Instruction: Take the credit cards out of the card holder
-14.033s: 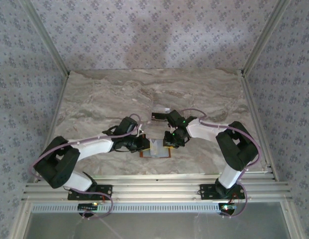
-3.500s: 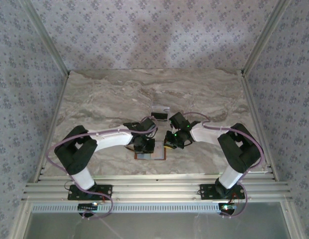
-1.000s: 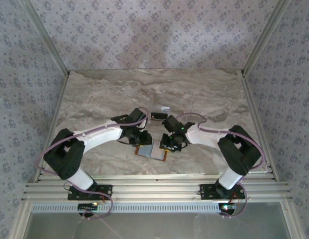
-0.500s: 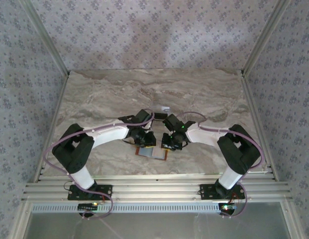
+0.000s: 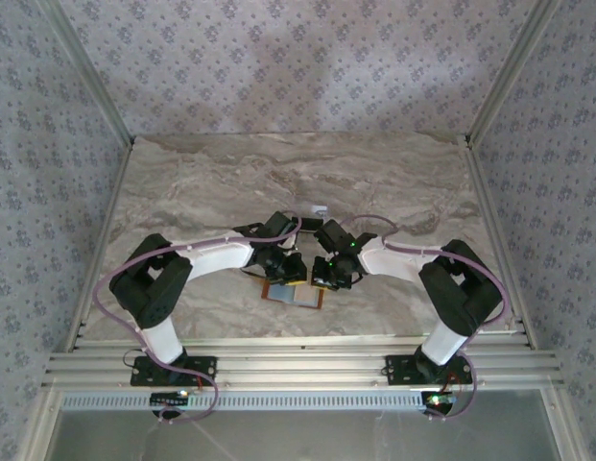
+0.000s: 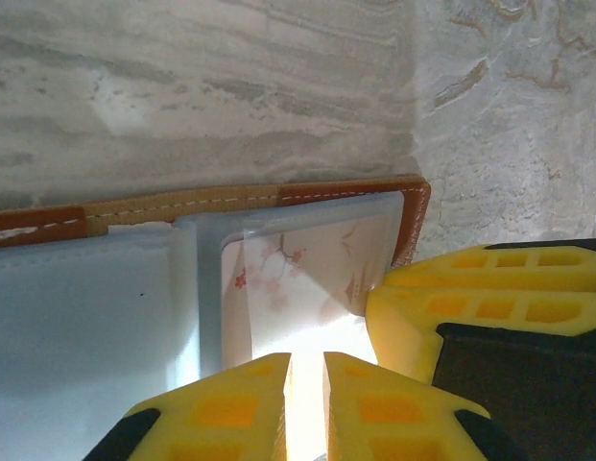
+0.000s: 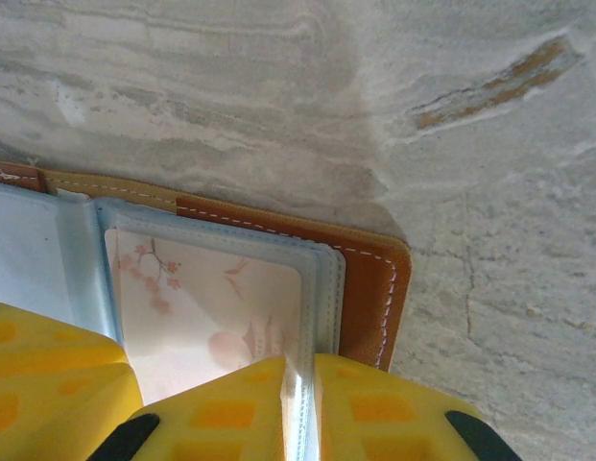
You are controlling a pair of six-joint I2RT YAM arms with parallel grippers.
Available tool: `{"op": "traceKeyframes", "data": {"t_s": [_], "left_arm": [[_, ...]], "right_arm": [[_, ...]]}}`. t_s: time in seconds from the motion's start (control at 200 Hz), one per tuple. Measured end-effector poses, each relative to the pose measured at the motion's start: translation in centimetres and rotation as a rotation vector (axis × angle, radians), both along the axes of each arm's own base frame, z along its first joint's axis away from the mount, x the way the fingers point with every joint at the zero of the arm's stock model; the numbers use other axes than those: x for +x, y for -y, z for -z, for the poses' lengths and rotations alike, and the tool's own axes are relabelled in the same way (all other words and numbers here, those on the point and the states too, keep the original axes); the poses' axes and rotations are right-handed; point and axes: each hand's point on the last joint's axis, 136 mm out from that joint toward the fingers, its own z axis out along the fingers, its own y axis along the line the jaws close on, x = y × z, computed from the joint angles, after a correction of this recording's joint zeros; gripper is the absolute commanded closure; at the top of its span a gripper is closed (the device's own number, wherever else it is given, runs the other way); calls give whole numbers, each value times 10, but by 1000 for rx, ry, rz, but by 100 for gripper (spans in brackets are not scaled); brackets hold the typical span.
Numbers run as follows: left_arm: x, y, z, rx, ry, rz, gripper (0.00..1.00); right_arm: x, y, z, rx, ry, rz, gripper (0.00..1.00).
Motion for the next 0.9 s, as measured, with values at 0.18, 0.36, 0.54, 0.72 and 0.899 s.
{"op": "traceKeyframes", "data": {"t_s": [0.18,0.36,0.54,0.72,0.899], "left_arm": [[0,-2,2,14,2,-5,83],[0,-5,3,34,0,-9,82],[0,-6,8,53,-12,-6,80],[-1,-4,12,68,-21,4,79],[-2,-1,12,70,-19,10,77]], "right_arm": [[0,0,0,0,0,-1,85],[0,0,0,0,1,-2,85],[0,0,0,0,1,-2,85],[0,1,0,-3,-2,-2,85],[-1,1,0,-5,-4,-2,85]]}}
